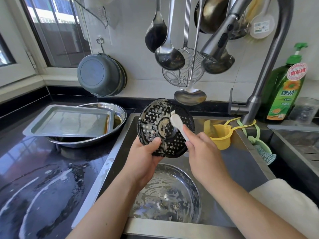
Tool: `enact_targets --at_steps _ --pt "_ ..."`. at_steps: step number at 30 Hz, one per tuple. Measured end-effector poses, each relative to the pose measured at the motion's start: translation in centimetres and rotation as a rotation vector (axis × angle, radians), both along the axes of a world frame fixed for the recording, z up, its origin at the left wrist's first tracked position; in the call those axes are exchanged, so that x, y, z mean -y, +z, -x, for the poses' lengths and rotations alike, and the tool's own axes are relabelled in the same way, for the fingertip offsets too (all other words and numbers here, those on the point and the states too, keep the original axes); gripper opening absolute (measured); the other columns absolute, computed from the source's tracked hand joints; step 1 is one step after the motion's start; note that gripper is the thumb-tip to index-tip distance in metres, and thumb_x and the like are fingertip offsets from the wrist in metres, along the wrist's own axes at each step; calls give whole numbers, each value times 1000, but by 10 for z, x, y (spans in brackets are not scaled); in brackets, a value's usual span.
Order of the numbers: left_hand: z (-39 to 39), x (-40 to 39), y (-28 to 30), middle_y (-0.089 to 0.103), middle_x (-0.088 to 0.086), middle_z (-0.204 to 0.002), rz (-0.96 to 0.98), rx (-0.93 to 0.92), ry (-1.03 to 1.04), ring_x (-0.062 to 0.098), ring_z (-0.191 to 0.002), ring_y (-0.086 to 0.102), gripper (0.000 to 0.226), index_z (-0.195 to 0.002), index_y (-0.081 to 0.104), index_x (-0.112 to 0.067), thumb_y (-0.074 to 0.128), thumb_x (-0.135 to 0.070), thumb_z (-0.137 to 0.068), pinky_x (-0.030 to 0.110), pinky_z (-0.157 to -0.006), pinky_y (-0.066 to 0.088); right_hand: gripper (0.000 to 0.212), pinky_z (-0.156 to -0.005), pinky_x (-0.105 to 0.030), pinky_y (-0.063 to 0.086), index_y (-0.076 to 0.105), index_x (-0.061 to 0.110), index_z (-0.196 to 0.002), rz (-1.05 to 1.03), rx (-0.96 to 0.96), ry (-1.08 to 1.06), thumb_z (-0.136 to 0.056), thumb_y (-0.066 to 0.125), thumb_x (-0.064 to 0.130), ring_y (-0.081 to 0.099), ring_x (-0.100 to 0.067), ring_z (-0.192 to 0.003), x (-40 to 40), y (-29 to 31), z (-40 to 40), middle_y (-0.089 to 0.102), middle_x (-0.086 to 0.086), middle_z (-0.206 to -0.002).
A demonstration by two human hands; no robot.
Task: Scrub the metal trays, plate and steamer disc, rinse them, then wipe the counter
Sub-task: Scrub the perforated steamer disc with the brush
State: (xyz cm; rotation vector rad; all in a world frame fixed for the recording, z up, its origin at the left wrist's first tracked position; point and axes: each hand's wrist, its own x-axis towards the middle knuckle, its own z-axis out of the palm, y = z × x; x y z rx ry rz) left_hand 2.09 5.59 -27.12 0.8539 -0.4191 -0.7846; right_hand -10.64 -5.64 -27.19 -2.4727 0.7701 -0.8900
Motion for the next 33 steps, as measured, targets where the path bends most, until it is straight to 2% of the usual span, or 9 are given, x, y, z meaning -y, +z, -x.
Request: enact_targets --at_steps 3,6,10,13,15,17,21,27,33 --pt "2 1 -3 71 18 -128 -3 16 -28 34 -121 67 42 -139 55 -3 47 11 -100 41 -91 61 53 -68 -41 47 33 33 -157 14 -51 -18 -107 45 21 49 -20 -77 -4 0 -2 42 4 -91" --pt "1 1 -5 68 23 -130 32 7 -4 38 -122 66 43 -139 55 1 46 14 -98 41 -91 61 54 -59 -36 38 23 37 -160 49 -171 -4 -109 39 25 45 -17 -70 -16 -1 -5 35 7 -89" --pt "-4 4 -6 68 22 -131 76 11 106 36 -122 66 46 -142 52 1 44 15 -98 38 -91 60 53 -62 -43 47 22 33 -161 13 -256 88 -109 35 27 49 -16 -70 -23 -5 -9 37 5 -90" --pt "-7 6 -8 67 21 -132 72 17 175 35 -123 65 47 -143 52 -1 44 15 -99 42 -99 58 52 -64 -38 46 22 33 -161 -3 -326 134 -109 33 30 51 -14 -73 -25 -4 -9 37 7 -90" --pt "-9 6 -10 67 21 -133 60 25 175 36 -124 65 47 -143 51 -2 44 15 -100 44 -100 56 52 -63 -34 44 23 30 -161 -23 -328 166 -110 33 29 50 -13 -75 -27 -3 -8 37 9 -89" --pt "-9 5 -9 68 20 -132 38 38 131 35 -123 66 46 -142 52 -3 44 14 -100 41 -95 59 52 -63 -34 43 25 28 -161 -36 -304 153 -110 34 26 50 -14 -76 -23 -2 -7 38 9 -89" --pt "0 2 -5 72 16 -125 -22 45 21 29 -114 71 40 -136 56 -6 48 10 -101 36 -85 61 56 -60 -35 40 22 29 -162 4 -248 -17 -108 39 22 46 -16 -72 -18 0 -5 35 5 -90" --pt "3 2 -2 74 16 -123 -13 27 -36 29 -112 73 38 -134 58 -3 48 10 -99 38 -85 62 69 -67 -46 53 27 32 -159 40 -130 -74 -99 53 9 57 -25 -80 -16 2 -6 40 3 -103" --pt "-4 1 -8 72 16 -125 -57 71 19 31 -114 71 41 -136 58 -6 47 11 -100 38 -85 61 53 -61 -38 44 31 28 -159 14 -239 43 -108 41 25 51 -19 -74 -20 -1 -9 40 5 -90"
